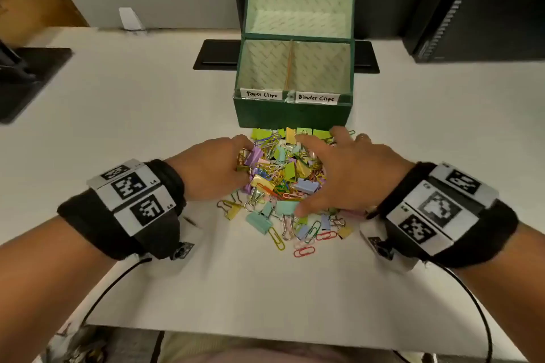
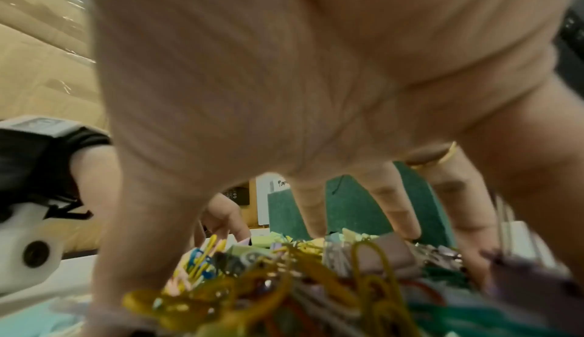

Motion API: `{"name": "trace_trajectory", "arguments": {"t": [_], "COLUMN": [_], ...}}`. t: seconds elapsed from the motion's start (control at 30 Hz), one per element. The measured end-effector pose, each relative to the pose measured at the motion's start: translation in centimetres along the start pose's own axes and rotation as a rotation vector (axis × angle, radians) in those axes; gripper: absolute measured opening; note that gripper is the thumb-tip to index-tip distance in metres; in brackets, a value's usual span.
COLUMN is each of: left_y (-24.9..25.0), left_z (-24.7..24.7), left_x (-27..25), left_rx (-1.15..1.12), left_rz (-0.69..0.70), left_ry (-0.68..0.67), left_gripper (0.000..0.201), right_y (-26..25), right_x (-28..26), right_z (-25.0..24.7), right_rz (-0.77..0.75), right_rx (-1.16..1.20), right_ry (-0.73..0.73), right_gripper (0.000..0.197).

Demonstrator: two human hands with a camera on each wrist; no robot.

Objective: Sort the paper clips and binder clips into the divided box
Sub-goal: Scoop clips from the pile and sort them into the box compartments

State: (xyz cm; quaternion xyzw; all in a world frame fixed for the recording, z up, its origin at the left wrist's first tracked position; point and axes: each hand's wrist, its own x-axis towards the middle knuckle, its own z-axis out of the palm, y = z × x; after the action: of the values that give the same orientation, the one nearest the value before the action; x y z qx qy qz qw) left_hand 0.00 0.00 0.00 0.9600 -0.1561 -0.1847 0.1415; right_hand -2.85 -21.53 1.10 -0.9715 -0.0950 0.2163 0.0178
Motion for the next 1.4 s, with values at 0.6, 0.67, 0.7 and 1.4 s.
{"name": "trace_trajectory", "arguments": {"t": [0.6, 0.67, 0.7, 1.4], "left_y": [0.2, 1.0, 1.3, 8.6], "left_z": [-2.9, -3.3, -3.3, 3.5], "left_x": [-3.9, -4.3, -4.3, -0.2], "left_rx": [-0.044, -0.163, -0.231, -2.176], "left_rz": [0.002, 0.045, 0.063, -0.175], "left_ry": [0.109, 0.189, 0.221, -0.169], "left_gripper": [0.031, 0.026, 0.023, 0.059], "right_y": [0.0, 0.2, 0.2, -0.8], "right_x": [2.5, 2.5, 2.5, -0.6], "right_z": [-0.2, -0.1, -0.1, -5.7], "right_rz": [-0.127, -0.13, -0.137, -0.231], "right_rx": [0.225, 0.243, 0.247, 0.945], "right_ry": [0.028, 0.053, 0.073, 0.344], "right_gripper": [0.041, 0.037, 0.035, 0.007]}}
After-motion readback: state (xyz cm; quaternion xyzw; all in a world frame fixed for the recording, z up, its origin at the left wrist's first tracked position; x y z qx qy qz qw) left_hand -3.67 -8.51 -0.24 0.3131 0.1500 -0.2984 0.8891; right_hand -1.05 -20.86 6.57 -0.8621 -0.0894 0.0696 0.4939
